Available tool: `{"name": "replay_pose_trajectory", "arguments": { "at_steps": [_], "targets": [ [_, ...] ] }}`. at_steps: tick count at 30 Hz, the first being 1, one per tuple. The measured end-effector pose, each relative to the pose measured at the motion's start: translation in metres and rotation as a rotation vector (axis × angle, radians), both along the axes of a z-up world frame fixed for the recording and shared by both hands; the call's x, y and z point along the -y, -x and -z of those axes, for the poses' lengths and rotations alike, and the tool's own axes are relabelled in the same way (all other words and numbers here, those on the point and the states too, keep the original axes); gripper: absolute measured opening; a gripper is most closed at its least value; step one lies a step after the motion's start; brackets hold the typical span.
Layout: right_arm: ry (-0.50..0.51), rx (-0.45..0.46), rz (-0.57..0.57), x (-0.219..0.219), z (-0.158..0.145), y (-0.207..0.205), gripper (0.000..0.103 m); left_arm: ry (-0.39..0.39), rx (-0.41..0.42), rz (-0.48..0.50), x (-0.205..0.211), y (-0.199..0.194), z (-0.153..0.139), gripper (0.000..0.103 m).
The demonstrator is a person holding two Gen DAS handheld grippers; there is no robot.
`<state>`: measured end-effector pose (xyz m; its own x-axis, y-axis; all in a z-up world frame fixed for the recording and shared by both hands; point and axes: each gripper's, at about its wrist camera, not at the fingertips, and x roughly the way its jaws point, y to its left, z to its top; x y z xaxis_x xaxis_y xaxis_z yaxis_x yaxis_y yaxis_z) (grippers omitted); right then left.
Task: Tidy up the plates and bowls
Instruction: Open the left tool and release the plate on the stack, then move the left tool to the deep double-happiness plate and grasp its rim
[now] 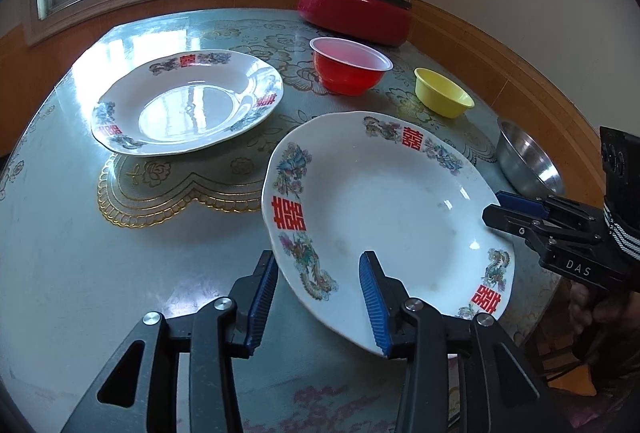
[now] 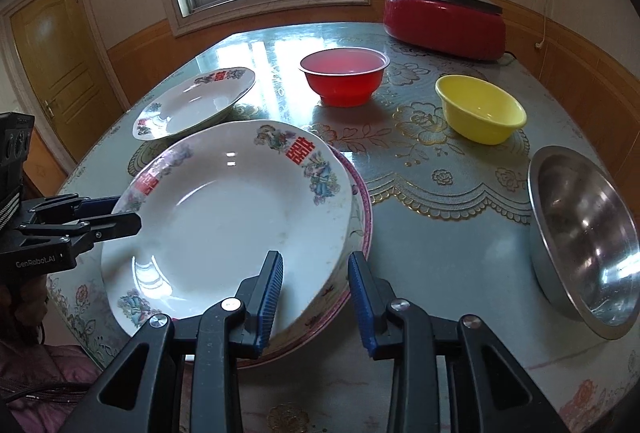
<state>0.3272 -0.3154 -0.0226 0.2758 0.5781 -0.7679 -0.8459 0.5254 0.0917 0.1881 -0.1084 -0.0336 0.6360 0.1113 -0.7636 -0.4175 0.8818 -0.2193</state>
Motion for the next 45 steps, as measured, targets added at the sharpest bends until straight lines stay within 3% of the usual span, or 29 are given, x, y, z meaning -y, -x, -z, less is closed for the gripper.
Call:
{"name": "replay_pose_trajectory", "arguments": {
  "at_steps": [16,19,24,27,31,36,45],
  "targets": [
    [0.05,0.052,0.078,-0.007,0.005,-0.001,0.034,-0.072,0.001,0.072,0.017,-0.007,-0.001,0.048],
    [0.047,0.055,0.078,-0.006,0.005,0.0,0.034,-0.076,0.005,0.059,0.014,-0.005,-0.002,0.049],
    [0.108,0.182,0.049,-0.014,0.001,0.013,0.034,-0.08,0.01,0.033,0.008,0.0,-0.004,0.05],
    [0.123,0.189,0.047,-0.017,0.004,0.013,0.034,-0.071,0.006,-0.003,0.001,0.003,-0.003,0.051],
    [0.106,0.204,0.078,-0.018,-0.008,0.007,0.034,-0.069,0.012,-0.072,-0.014,0.013,-0.005,0.061],
    [0.025,0.147,0.053,-0.038,-0.027,0.001,0.039,-0.074,0.009,-0.169,-0.04,0.022,-0.008,0.068],
    [-0.077,-0.114,-0.137,-0.11,-0.028,0.016,0.042,-0.086,-0.017,-0.295,-0.085,0.038,-0.009,0.071]
  ]
}}
